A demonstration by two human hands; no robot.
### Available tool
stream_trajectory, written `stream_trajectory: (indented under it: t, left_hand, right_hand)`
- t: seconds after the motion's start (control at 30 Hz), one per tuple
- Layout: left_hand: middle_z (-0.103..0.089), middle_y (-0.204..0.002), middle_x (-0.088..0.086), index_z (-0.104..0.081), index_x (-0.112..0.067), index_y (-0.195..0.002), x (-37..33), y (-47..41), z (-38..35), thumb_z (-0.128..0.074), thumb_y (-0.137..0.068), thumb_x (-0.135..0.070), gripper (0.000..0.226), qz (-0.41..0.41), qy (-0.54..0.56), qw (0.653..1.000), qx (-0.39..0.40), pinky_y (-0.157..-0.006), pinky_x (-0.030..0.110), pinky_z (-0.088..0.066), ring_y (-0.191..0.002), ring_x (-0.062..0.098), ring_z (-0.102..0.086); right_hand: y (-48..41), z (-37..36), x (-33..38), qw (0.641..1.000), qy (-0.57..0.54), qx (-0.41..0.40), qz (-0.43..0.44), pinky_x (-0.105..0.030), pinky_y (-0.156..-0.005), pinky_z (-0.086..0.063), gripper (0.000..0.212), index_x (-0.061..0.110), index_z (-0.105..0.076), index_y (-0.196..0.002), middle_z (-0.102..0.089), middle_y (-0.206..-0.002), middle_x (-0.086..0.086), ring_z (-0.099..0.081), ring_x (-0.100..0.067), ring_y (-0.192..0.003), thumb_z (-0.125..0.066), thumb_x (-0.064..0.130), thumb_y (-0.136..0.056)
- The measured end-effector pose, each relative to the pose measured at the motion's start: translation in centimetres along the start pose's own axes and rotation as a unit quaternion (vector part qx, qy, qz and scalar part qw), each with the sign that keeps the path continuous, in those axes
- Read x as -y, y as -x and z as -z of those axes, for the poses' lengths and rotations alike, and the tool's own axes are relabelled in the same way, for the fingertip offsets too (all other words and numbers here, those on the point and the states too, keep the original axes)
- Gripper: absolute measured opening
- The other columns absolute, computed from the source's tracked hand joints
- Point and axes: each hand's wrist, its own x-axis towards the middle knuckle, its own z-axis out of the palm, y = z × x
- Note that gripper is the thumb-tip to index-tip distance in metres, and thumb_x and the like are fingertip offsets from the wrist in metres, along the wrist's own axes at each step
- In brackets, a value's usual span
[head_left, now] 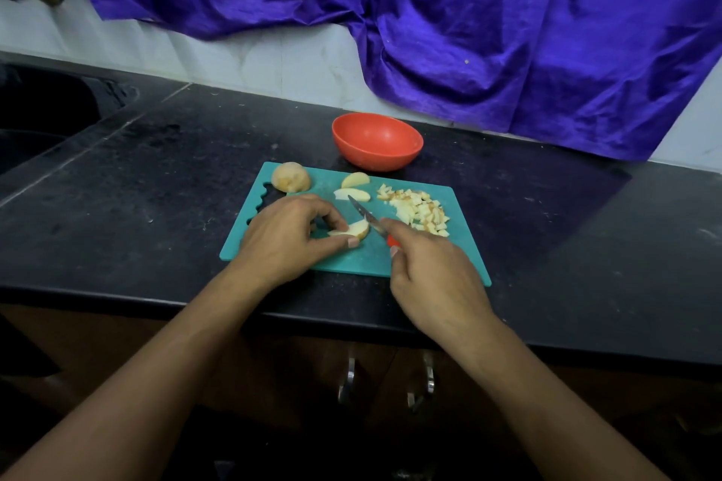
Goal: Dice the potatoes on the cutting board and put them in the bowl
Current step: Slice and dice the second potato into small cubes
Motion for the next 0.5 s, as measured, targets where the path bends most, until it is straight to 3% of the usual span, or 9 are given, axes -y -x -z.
stream_trajectory:
  t: [0.2, 0.5]
  left_hand:
    - [-0.058, -0.080, -0.024, -0.072, -0.037, -0.084, -0.4, -0.2, -0.3, -0.080, -0.081, -0.051, 0.016, 0.016, -0.014, 1.000, -0.011, -0.059, 0.024, -0.032, -0.078, -0.005, -0.049]
    - [-0.069, -0.092, -0.023, -0.076, -0.038, -0.085, 0.0, -0.2, -0.2, -0.080, -0.081, -0.048, 0.011, 0.023, 0.006, 1.000, 0.002, -0.069, 0.026, -0.046, -0.087, -0.001, -0.059]
  right_hand:
    - [-1.3, 0.2, 0.6, 0.999, 0.035, 0.039, -0.002, -0.037, -0.081, -0.051, 0.051, 0.038, -0.039, -0.155, -0.062, -0.115, 0.001, -0.057, -0.017, -0.102, -0.043, 0.025, -0.106]
    - [-1.0, -1.2, 0.4, 0.993, 0.111, 0.033, 0.033, -0.036, -0.073, -0.042, 0.059, 0.034, -0.029, -0.160, -0.062, -0.106, 0.001, -0.061, -0.021, -0.095, -0.043, 0.025, -0.103]
